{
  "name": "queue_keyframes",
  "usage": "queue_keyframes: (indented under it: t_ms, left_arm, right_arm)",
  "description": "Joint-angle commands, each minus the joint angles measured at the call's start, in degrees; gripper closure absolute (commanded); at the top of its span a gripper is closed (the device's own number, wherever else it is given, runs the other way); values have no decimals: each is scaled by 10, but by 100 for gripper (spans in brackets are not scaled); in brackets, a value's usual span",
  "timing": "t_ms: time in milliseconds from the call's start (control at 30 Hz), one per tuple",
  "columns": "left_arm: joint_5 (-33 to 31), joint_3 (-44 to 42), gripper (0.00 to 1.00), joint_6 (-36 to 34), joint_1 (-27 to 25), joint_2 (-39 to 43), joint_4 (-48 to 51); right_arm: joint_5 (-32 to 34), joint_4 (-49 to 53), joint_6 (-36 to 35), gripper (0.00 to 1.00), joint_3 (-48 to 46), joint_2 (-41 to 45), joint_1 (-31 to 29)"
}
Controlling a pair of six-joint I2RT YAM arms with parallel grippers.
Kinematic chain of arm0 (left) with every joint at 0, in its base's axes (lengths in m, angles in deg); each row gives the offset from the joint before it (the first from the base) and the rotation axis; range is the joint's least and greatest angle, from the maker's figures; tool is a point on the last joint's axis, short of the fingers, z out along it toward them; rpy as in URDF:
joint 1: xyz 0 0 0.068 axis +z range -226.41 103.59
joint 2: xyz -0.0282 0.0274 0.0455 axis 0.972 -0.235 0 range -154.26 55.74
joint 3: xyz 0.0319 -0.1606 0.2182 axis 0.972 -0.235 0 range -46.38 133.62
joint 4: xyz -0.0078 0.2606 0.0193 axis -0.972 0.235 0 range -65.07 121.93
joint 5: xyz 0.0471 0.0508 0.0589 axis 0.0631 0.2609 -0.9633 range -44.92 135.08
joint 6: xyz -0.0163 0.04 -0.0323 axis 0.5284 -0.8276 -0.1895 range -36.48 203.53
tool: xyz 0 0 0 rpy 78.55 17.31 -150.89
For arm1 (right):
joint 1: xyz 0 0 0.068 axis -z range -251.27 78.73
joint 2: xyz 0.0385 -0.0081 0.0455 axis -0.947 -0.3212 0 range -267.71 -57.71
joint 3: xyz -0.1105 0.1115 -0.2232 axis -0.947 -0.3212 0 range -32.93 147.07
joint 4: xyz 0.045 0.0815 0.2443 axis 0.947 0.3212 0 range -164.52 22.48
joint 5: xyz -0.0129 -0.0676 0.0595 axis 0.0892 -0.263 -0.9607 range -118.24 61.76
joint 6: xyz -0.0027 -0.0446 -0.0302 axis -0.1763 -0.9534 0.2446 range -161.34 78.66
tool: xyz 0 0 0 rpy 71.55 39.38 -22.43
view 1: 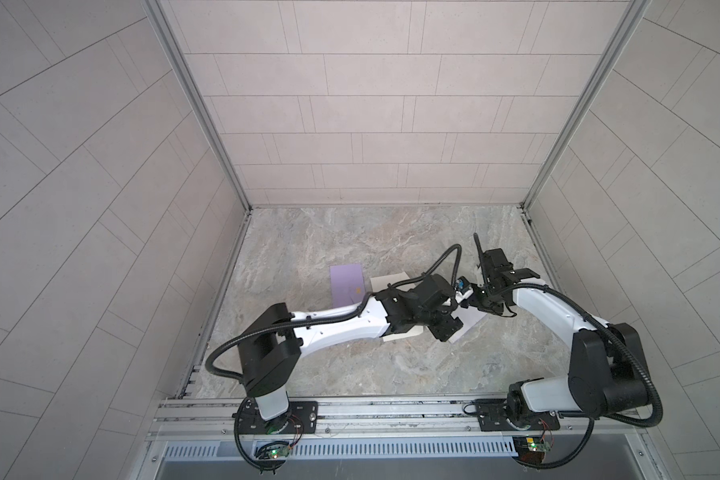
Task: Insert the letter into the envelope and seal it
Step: 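Pinch the white sheet edge with the right gripper while the left arm rises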
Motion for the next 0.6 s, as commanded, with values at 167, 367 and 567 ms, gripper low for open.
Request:
queue_keyframes:
  t_ms: [167, 367, 567]
  left_arm:
    - [65, -161, 19, 333, 167, 33, -297]
    - [53, -207, 15, 389, 198, 27, -330]
    - [40, -198, 15, 357, 198, 39, -293]
  right_arm:
    - [161, 56, -24, 21, 43, -98, -89]
    - [168, 45, -36, 21, 53, -156, -113]
    - [111, 37, -28, 22, 43, -167, -126]
